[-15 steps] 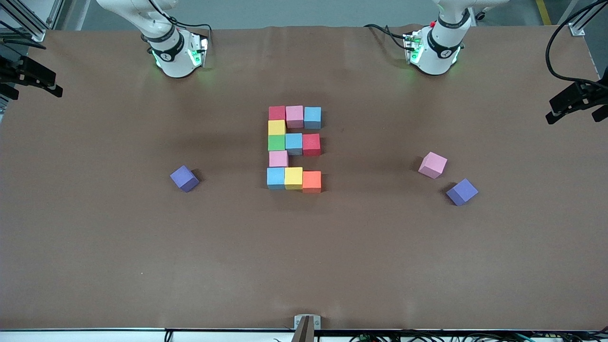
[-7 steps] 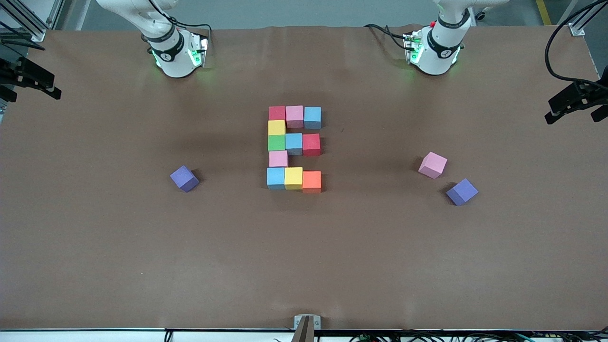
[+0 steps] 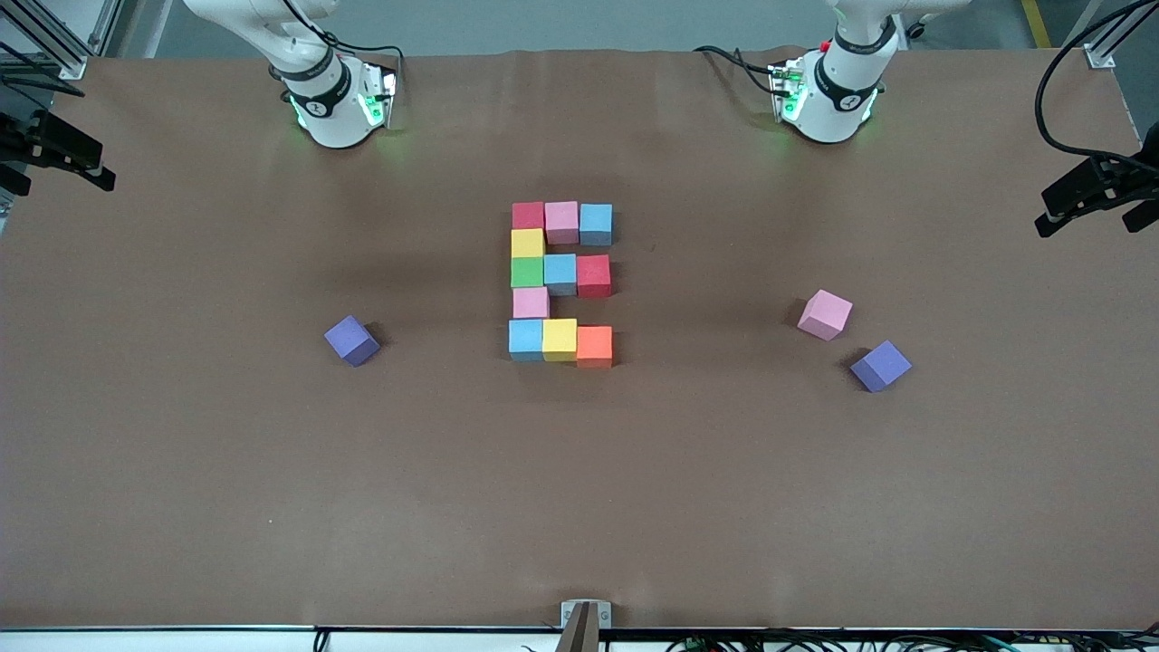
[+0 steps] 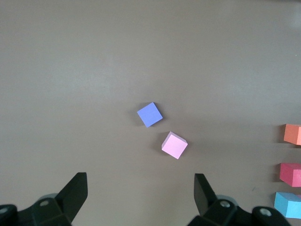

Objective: Arrange 11 blocks into digit 3

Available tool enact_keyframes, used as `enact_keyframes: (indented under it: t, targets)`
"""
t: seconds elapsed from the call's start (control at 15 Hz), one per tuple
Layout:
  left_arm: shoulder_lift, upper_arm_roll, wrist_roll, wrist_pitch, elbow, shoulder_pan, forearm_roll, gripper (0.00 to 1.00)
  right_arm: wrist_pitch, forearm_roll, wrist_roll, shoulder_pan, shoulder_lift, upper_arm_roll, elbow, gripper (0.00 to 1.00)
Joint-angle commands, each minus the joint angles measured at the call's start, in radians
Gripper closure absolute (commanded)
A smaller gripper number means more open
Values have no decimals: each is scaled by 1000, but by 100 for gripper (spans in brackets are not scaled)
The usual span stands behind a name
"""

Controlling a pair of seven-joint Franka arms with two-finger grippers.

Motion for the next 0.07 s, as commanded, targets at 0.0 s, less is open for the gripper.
enact_keyframes:
  t: [0.0]
  targets:
    - [-15, 3, -11, -12, -7, -5, -17, 0, 5, -6, -8, -2, -17, 0, -12, 0]
